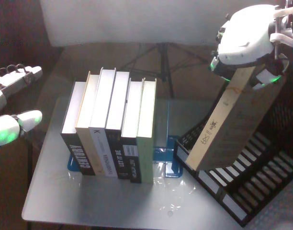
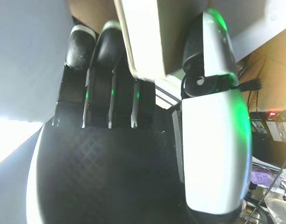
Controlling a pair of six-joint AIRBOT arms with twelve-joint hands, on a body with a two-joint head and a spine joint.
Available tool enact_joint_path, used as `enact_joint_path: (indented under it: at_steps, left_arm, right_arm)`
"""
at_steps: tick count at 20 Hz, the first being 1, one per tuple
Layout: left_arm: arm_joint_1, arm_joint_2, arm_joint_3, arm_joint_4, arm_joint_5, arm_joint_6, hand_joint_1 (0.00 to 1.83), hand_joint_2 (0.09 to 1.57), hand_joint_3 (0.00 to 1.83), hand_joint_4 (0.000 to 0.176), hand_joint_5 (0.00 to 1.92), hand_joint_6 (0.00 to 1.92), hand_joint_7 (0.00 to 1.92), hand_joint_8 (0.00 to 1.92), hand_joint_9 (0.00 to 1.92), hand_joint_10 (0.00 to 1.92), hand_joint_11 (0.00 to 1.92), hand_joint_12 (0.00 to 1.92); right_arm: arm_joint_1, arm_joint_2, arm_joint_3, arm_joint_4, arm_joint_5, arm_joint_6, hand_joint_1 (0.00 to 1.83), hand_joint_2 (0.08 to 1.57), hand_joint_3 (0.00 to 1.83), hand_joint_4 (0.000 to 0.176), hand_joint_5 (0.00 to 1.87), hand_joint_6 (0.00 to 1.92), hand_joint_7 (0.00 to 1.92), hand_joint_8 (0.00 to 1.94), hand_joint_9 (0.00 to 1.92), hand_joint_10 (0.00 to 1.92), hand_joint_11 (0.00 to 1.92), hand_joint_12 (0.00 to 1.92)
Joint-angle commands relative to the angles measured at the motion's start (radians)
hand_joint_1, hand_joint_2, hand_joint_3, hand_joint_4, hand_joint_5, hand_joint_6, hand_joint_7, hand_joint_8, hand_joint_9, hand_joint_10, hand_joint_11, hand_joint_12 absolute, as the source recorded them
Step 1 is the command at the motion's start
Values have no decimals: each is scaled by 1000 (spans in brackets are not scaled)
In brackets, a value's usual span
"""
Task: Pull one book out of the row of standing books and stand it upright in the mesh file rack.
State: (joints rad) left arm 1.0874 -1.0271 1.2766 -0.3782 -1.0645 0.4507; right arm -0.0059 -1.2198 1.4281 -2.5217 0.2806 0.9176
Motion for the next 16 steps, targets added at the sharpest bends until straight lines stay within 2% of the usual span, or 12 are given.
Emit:
enact_joint_path:
  at_steps: [1, 4, 5, 7, 8, 9, 11, 15, 16]
  left_arm:
    - [-5, -2, 7, -15, -121, -5, 543, 1433, 0, 13, 108, 2, 60, 2, 39, 5, 0, 625]
    - [-4, -3, 8, -15, -122, -7, 562, 1427, 0, 0, 125, 3, 74, 3, 50, 5, 0, 736]
    - [-4, -3, 8, -15, -122, -7, 548, 1429, 0, 2, 125, 2, 76, 3, 53, 6, 0, 736]
    - [-4, -3, 8, -15, -122, -7, 563, 1430, 0, 1, 124, 3, 76, 2, 53, 4, 0, 681]
    - [-4, -3, 8, -15, -122, -7, 561, 1430, 0, 0, 121, 1, 79, 1, 57, 4, 0, 720]
    - [-4, -3, 8, -15, -122, -7, 558, 1428, 0, 0, 121, 1, 79, 1, 60, 5, 0, 727]
    - [-4, -5, 9, -15, -122, -8, 527, 1439, 2, 3, 107, 0, 61, 1, 40, 4, 0, 670]
    - [-4, -6, 11, -15, -123, -10, 550, 1441, 1, 0, 112, 1, 61, 1, 42, 5, 0, 721]
    - [-4, -7, 11, -15, -124, -11, 545, 1439, 0, 0, 113, 1, 68, 1, 49, 6, 0, 703]
  right_arm:
    - [3, 10, 10, -7, -82, -4, 1355, 1186, 0, 0, 763, 1177, 933, 1111, 732, 1519, 401, 1826]
    - [-9, 2, 25, -61, -83, 50, 1356, 1190, 1, 0, 759, 1110, 914, 1148, 737, 1574, 511, 1915]
    - [-9, 2, 25, -63, -83, 51, 1360, 1181, 0, 0, 785, 1051, 927, 1142, 754, 1555, 576, 1906]
    - [-9, 2, 25, -63, -83, 51, 1349, 1207, 2, 0, 751, 1109, 884, 1249, 675, 1614, 482, 1920]
    - [-9, 2, 25, -63, -83, 51, 1349, 1206, 0, 0, 761, 1148, 892, 1226, 659, 1598, 388, 1916]
    - [-14, -1, 32, -81, -84, 69, 1357, 1186, 0, 0, 795, 1126, 930, 1147, 704, 1537, 423, 1863]
    - [-18, -8, 44, -90, -84, 82, 1359, 1181, 0, 0, 790, 1123, 925, 1139, 740, 1524, 487, 1816]
    - [-46, -29, 73, -94, -94, 107, 1352, 1194, 4, 0, 768, 1186, 890, 1174, 717, 1554, 446, 1808]
    - [-51, -35, 80, -94, -98, 113, 1357, 1192, 0, 0, 768, 1045, 895, 1254, 759, 1570, 615, 1877]
